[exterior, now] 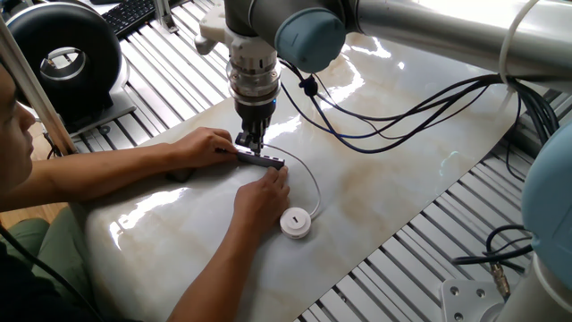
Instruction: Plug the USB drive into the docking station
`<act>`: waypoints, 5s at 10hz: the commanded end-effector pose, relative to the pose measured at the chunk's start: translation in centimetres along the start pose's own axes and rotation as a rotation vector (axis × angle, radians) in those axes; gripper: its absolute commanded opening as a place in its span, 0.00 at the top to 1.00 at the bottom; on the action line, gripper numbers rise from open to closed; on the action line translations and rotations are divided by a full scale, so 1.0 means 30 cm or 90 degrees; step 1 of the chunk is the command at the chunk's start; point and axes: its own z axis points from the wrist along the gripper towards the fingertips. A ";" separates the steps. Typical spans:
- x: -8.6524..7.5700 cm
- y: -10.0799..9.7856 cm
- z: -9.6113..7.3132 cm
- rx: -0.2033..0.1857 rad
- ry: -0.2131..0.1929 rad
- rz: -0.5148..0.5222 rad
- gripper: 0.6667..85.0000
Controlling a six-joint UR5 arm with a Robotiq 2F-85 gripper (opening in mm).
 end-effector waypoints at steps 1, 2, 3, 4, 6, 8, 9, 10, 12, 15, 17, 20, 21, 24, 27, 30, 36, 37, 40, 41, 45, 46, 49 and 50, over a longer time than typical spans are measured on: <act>-0.007 0.000 -0.001 -0.008 -0.005 0.010 0.99; -0.014 -0.004 0.008 -0.007 -0.008 0.008 0.99; -0.019 -0.007 0.013 -0.005 -0.010 0.004 0.99; -0.015 -0.009 0.009 -0.002 -0.009 0.000 0.99; -0.003 -0.017 -0.013 0.003 -0.006 -0.008 0.99; 0.005 -0.012 -0.024 0.000 -0.003 -0.004 0.99; 0.007 -0.008 -0.021 0.000 -0.001 0.002 0.99; 0.008 -0.002 -0.021 -0.001 -0.001 0.007 0.99; 0.009 0.002 -0.021 -0.002 0.000 0.009 0.99; 0.002 0.000 -0.014 -0.002 -0.003 0.011 0.99; -0.002 0.008 -0.018 -0.007 -0.006 0.006 0.99; 0.002 0.018 -0.028 -0.011 -0.002 -0.017 0.99; -0.009 0.014 -0.024 -0.007 -0.006 -0.019 0.99; -0.019 0.001 -0.023 -0.002 -0.011 -0.027 0.99; -0.005 -0.029 -0.033 0.004 -0.003 -0.044 0.99; -0.006 -0.021 -0.027 -0.001 -0.005 -0.048 0.99; -0.053 -0.005 -0.015 -0.006 -0.015 -0.037 0.99; -0.061 -0.003 -0.022 -0.002 -0.010 -0.032 0.99; -0.077 -0.003 -0.022 0.000 -0.009 -0.032 0.99; -0.074 -0.018 -0.022 0.011 -0.006 -0.045 0.99; -0.066 -0.001 -0.008 0.019 -0.002 -0.053 0.99; -0.066 0.004 -0.008 0.016 -0.003 -0.051 0.99; -0.061 0.001 -0.006 0.021 -0.001 -0.051 0.99; -0.060 0.001 -0.006 0.021 -0.001 -0.052 0.99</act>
